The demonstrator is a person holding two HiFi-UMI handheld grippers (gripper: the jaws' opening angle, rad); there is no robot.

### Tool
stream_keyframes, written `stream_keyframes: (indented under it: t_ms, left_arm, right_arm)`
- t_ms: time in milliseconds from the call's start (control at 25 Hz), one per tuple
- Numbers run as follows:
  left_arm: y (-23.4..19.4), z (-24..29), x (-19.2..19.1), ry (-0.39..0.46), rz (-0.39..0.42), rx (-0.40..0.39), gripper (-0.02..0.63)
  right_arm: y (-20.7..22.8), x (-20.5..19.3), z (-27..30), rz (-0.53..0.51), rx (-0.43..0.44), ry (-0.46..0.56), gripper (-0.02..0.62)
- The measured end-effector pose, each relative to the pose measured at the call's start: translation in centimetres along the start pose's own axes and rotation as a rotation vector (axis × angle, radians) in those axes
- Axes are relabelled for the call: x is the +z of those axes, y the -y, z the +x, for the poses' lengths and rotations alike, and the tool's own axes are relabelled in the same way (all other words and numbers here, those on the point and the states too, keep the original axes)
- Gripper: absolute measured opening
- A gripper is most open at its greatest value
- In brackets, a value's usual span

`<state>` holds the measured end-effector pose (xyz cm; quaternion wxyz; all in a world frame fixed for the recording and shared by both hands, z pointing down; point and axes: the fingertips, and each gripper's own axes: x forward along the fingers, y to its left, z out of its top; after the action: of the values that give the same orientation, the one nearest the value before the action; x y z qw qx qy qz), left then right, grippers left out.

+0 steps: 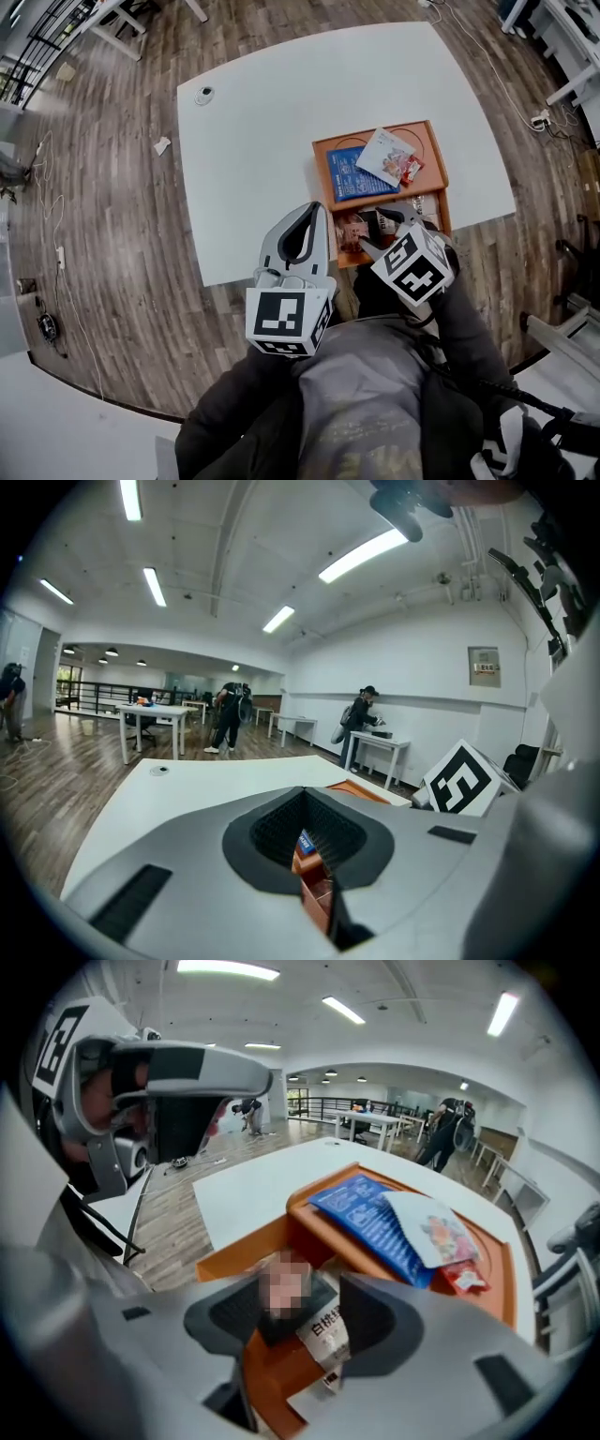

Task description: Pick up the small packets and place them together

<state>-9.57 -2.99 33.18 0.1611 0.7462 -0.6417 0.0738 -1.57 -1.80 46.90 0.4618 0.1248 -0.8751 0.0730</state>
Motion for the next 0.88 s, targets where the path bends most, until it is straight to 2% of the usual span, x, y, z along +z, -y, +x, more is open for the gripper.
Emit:
stream_keyframes:
  t_ms: [240,600,680,760,880]
  left_arm:
    - [-2.2,0.7,-0.9,-0.017,-0.032,0.055,-0.002]
    - [-3.3,1.4,-1.4,-0.024,-0.048,0.061,-0.002]
    - [-3.3,1.5,-1.4,-0.025,-0.048,0.055,-0.002]
    - [-3.3,1.6,-1.4,-0.026,-0.047,0.048,-0.002]
    - [-3.2,1.9,-1.5,-0.028,-0.046,0.039,-0.002]
  right_arm:
    - [-0.6,-1.5,3.4,-0.035,0.081,-0.104,0.272]
    - [-0.6,-1.6,3.9,-0.093,0.033,-0.104,0.262]
    - [-0.9,-1.6,3.9,-0.073,0.056,-0.100,0.211]
    - [-1.7,-1.6,4.1,-0.045,0.092,-0.085,0.061]
    - [-1.8,-1.5,4.2,-0.058,0.084,-0.081,0.037]
